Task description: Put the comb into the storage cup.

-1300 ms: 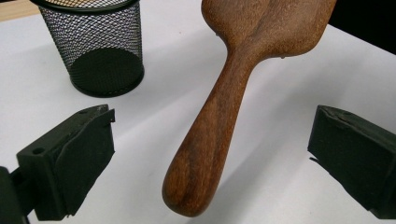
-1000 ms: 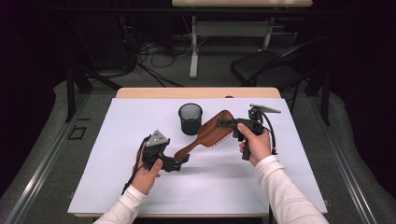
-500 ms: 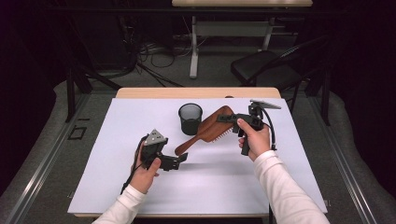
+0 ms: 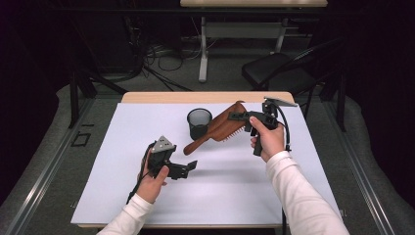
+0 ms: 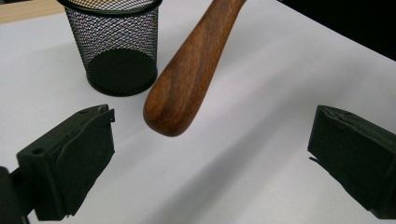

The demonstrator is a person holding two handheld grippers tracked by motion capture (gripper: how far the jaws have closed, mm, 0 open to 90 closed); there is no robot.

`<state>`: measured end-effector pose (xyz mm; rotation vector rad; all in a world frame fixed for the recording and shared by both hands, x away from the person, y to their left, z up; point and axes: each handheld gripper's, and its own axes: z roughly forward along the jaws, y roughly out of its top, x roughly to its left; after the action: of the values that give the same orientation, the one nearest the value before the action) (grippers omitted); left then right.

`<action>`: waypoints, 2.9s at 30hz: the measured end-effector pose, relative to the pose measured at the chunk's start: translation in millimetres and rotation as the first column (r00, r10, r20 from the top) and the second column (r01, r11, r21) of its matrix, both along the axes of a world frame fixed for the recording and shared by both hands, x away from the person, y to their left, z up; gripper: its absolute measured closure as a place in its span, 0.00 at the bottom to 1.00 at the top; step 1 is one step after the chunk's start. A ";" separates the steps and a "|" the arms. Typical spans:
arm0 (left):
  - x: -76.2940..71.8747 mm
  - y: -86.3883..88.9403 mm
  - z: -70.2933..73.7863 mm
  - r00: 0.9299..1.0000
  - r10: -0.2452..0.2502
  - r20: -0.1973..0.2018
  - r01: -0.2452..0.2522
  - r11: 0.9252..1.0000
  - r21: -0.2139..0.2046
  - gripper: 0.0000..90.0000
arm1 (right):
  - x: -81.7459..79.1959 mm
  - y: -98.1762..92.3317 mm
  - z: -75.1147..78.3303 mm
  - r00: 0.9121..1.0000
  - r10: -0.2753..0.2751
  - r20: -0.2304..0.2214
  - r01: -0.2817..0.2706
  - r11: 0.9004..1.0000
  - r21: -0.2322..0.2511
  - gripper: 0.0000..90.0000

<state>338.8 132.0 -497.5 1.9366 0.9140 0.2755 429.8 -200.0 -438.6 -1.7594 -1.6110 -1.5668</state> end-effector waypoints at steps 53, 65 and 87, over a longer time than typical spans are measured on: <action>1.3 1.3 -0.8 1.000 -0.004 -0.006 0.004 1.000 0.009 0.00 | 29.0 -6.6 51.5 0.990 -0.133 0.047 0.135 0.990 -0.043 0.56; 1.3 0.5 -1.6 1.000 -0.004 -0.008 0.004 1.000 0.009 0.00 | 29.4 -18.1 55.7 0.980 -0.189 0.061 0.192 0.980 -0.045 0.56; 2.0 0.3 -3.6 1.000 -0.004 -0.014 0.004 1.000 0.018 0.00 | 29.3 -16.4 55.6 0.963 -0.249 0.102 0.258 0.963 -0.082 0.56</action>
<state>340.8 132.3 -501.1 1.9593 0.9194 0.2687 459.1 -216.4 -383.0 -2.0424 -1.5750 -1.7312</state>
